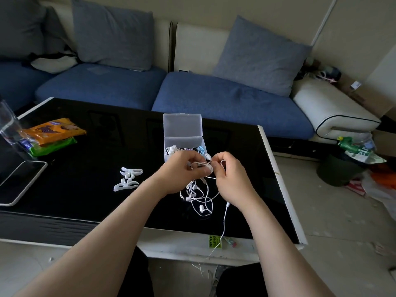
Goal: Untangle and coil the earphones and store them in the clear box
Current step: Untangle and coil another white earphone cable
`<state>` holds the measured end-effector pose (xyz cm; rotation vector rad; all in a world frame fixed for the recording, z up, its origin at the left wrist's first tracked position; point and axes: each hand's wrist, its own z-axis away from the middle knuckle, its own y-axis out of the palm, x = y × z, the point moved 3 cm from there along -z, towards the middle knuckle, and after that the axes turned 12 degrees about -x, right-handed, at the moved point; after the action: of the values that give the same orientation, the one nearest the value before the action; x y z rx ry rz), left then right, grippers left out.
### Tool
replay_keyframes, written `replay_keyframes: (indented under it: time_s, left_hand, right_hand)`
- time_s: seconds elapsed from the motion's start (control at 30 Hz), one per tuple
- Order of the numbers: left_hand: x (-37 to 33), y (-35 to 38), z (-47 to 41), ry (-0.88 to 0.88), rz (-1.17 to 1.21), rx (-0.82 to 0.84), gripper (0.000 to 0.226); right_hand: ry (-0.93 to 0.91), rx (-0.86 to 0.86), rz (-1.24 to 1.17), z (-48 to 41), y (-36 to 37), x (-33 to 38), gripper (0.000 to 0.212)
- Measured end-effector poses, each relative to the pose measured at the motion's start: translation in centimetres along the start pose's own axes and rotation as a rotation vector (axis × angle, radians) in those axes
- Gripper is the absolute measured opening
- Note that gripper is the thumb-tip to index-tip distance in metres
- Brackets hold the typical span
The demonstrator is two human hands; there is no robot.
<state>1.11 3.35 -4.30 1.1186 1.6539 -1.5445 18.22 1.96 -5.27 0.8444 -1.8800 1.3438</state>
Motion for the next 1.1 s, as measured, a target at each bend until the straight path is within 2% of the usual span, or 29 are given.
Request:
replay_keyframes:
  time_s: [0.1, 0.2, 0.23, 0.33, 0.4, 0.6, 0.87, 1.1]
  left_hand:
    - [0.21, -0.17, -0.11, 0.022, -0.058, -0.055, 0.027]
    - [0.4, -0.06, -0.38, -0.009, -0.066, -0.081, 0.014]
    - [0.48, 0.07, -0.46, -0.043, -0.032, -0.067, 0.013]
    - [0.43, 0.34, -0.28, -0.183, 0.066, -0.028, 0.036]
    - [0.27, 0.26, 0.0, -0.202, 0.071, -0.016, 0.041]
    - [0.27, 0.56, 0.5, -0.294, 0.286, 0.104, 0.028]
    - [0.15, -0.08, 0.13, -0.296, 0.491, -0.008, 0.011]
    - [0.19, -0.01, 0.23, -0.208, 0.37, 0.009, 0.031]
  right_hand:
    - [-0.019, -0.01, 0.0, 0.05, -0.03, 0.0, 0.009]
    - [-0.041, -0.018, 0.008, 0.05, -0.04, 0.17, 0.01]
    - [-0.045, -0.018, 0.006, 0.04, -0.03, 0.17, 0.01]
    - [-0.052, -0.003, 0.011, 0.07, 0.08, 0.22, 0.01]
    - [-0.059, -0.008, 0.021, 0.04, 0.12, 0.21, 0.011]
    - [-0.029, -0.017, 0.023, 0.01, 0.03, 0.22, 0.012]
    - [0.044, -0.029, -0.013, 0.1, -0.07, 0.24, 0.014]
    - [0.061, -0.056, -0.033, 0.29, -0.21, 0.57, 0.016]
